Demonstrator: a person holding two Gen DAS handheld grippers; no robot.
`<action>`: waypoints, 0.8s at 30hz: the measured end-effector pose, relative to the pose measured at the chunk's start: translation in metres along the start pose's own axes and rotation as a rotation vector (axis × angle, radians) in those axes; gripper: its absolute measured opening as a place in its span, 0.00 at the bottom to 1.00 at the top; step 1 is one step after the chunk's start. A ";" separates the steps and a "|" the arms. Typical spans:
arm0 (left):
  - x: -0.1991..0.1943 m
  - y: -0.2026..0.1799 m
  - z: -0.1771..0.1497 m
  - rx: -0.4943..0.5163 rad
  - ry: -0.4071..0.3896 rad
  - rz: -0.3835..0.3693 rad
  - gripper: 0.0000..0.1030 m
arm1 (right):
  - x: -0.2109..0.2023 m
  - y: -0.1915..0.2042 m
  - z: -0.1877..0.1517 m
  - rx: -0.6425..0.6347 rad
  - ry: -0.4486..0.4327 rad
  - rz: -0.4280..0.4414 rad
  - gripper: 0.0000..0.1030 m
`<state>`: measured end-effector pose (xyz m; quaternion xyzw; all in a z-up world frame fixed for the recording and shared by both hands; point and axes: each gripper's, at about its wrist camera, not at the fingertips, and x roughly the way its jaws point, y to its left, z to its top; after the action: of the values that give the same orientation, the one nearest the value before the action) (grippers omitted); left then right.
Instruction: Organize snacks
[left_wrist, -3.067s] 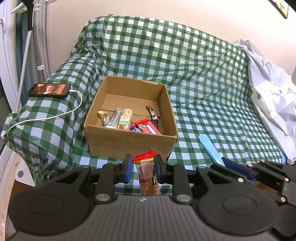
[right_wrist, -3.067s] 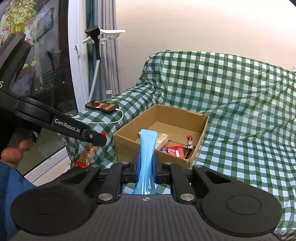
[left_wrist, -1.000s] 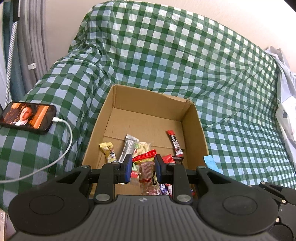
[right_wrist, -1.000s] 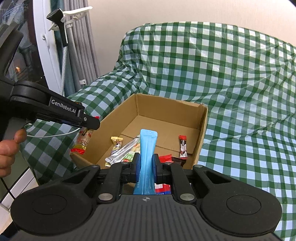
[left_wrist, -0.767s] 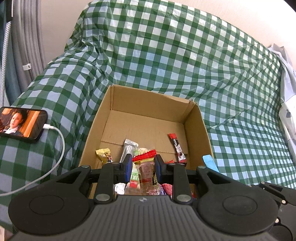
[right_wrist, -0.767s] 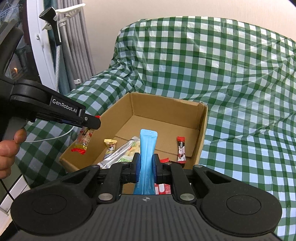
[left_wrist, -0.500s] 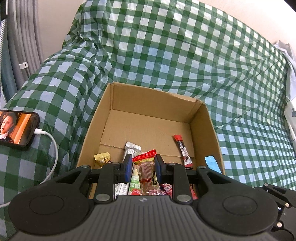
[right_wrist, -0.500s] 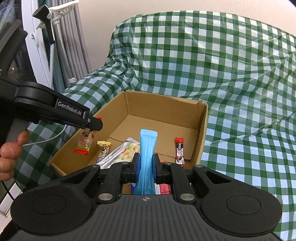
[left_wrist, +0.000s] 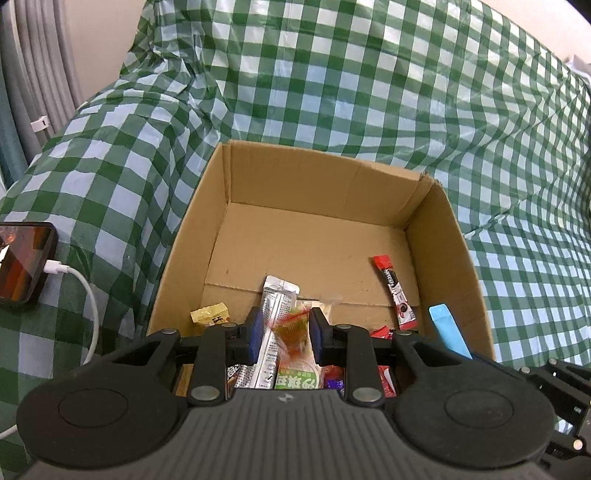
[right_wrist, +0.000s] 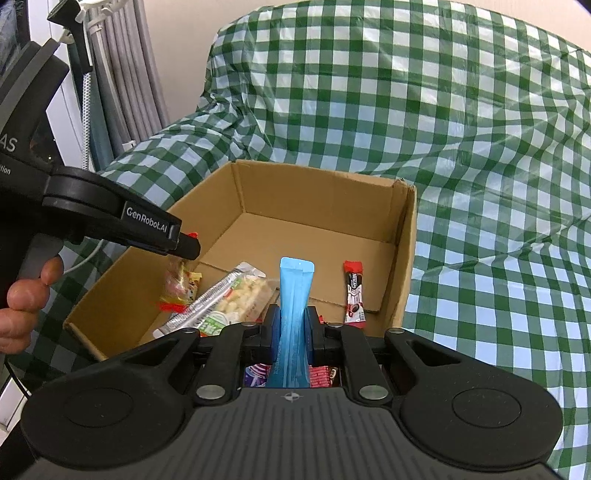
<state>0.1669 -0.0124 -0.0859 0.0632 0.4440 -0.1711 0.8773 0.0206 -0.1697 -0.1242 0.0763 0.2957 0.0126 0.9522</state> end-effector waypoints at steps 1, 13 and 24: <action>0.001 -0.001 -0.001 0.010 -0.004 0.000 0.70 | 0.002 -0.001 -0.001 0.001 0.003 -0.001 0.14; -0.036 0.009 -0.032 -0.009 -0.032 0.103 1.00 | -0.020 0.010 -0.014 -0.039 -0.015 0.028 0.95; -0.078 0.004 -0.070 -0.014 0.079 0.160 1.00 | -0.068 0.019 -0.035 0.121 0.015 0.024 0.99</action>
<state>0.0730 0.0290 -0.0651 0.0991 0.4731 -0.0949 0.8703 -0.0545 -0.1508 -0.1119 0.1370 0.3022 0.0070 0.9433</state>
